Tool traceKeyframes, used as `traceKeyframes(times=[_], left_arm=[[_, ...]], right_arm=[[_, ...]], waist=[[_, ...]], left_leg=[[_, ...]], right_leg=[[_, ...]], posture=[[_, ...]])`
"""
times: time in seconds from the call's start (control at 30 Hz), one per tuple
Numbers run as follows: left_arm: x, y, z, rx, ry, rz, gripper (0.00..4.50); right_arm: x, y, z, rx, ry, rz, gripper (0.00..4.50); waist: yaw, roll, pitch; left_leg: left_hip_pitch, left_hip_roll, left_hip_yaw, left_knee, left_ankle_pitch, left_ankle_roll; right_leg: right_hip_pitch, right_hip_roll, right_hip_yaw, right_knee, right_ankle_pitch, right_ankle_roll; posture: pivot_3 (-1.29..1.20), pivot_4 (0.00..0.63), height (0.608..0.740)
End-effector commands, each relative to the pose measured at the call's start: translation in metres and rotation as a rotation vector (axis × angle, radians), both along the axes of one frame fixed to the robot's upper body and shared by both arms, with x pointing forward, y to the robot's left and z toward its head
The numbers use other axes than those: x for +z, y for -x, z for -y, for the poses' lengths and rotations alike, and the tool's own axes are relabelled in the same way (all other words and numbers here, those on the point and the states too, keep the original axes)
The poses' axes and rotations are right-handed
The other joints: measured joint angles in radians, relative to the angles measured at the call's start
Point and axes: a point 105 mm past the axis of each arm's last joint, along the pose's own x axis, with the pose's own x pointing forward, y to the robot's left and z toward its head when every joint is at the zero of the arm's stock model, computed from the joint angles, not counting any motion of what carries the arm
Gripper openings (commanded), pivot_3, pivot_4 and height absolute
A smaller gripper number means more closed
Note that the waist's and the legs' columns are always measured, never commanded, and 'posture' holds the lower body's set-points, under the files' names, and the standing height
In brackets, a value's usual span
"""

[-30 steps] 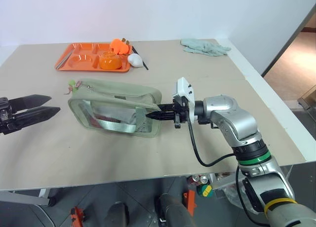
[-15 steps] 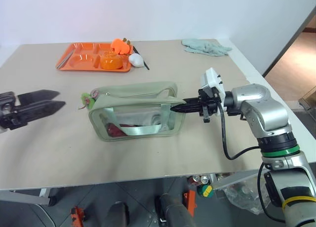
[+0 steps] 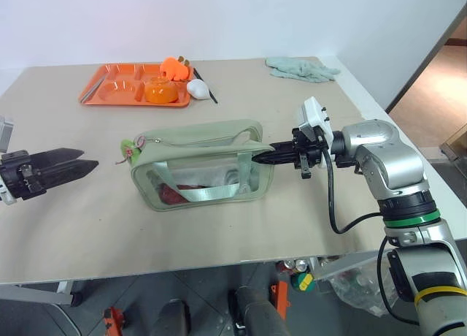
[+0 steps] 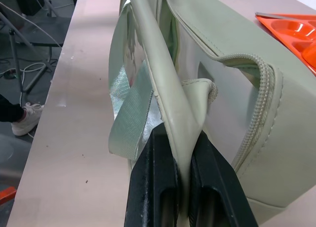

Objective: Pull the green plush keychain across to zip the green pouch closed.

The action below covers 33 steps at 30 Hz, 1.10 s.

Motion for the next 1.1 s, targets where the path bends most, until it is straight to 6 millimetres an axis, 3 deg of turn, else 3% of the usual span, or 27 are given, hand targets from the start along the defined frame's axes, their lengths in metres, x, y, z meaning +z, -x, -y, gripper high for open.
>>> traceKeyframes(times=[0.03, 0.17, 0.3, 0.5, 0.73, 0.97, 1.1], left_arm=[[0.002, -0.011, 0.005, 0.013, -0.007, 0.05, 4.5], [0.001, -0.02, 0.018, -0.008, 0.042, 0.061, 4.5], [-0.014, -0.028, 0.028, -0.024, 0.037, 0.024, 4.5], [-0.023, -0.042, 0.03, 0.004, 0.046, 0.012, 4.5], [-0.026, -0.054, 0.038, 0.01, 0.053, 0.04, 2.35], [-0.025, -0.048, 0.049, -0.057, 0.078, 0.048, 0.01], [-0.023, -0.049, 0.047, -0.042, 0.072, 0.058, 0.01]], right_arm=[[0.013, 0.006, -0.006, 0.028, -0.024, 0.054, 0.04], [0.014, 0.007, -0.008, 0.03, -0.025, 0.057, 0.04], [0.015, 0.008, -0.008, 0.028, -0.025, 0.061, 0.04], [0.015, 0.011, -0.008, 0.02, -0.027, 0.065, 0.04], [0.015, 0.012, -0.008, 0.013, -0.03, 0.062, 0.0], [0.014, 0.013, -0.008, 0.007, -0.031, 0.061, 0.0], [0.014, 0.013, -0.007, 0.005, -0.034, 0.061, 0.0]], waist=[[0.0, 0.0, 0.0], [0.0, 0.0, 0.0], [-0.001, 0.0, 0.0], [-0.001, 0.0, 0.0], [-0.001, 0.0, 0.0], [-0.001, 0.0, 0.0], [-0.001, 0.0, 0.0]], left_leg=[[0.0, 0.0, 0.0, 0.0, 0.0, 0.0], [0.0, 0.0, 0.0, 0.001, 0.0, 0.0], [0.0, 0.0, 0.001, 0.0, 0.0, 0.0], [0.0, 0.0, 0.0, 0.001, 0.0, 0.0], [0.0, 0.0, 0.0, 0.001, 0.0, 0.0], [0.0, 0.0, 0.0, 0.001, 0.0, 0.0], [0.0, 0.0, 0.0, 0.001, 0.0, 0.0]], right_leg=[[0.0, 0.0, 0.0, 0.0, 0.0, 0.0], [0.0, 0.0, 0.0, 0.0, 0.001, 0.001], [0.0, 0.0, 0.001, 0.0, 0.001, 0.001], [0.0, 0.0, 0.001, 0.0, 0.001, 0.001], [0.0, 0.0, 0.001, 0.0, 0.001, 0.001], [0.0, 0.0, 0.001, 0.0, 0.001, 0.001], [0.0, 0.0, 0.001, 0.0, 0.001, 0.001]], posture=[[0.0, 0.15, 0.74], [0.0, 0.15, 0.74], [0.0, 0.15, 0.74], [0.0, 0.15, 0.74], [0.0, 0.15, 0.74], [0.0, 0.15, 0.74], [0.0, 0.15, 0.74]])
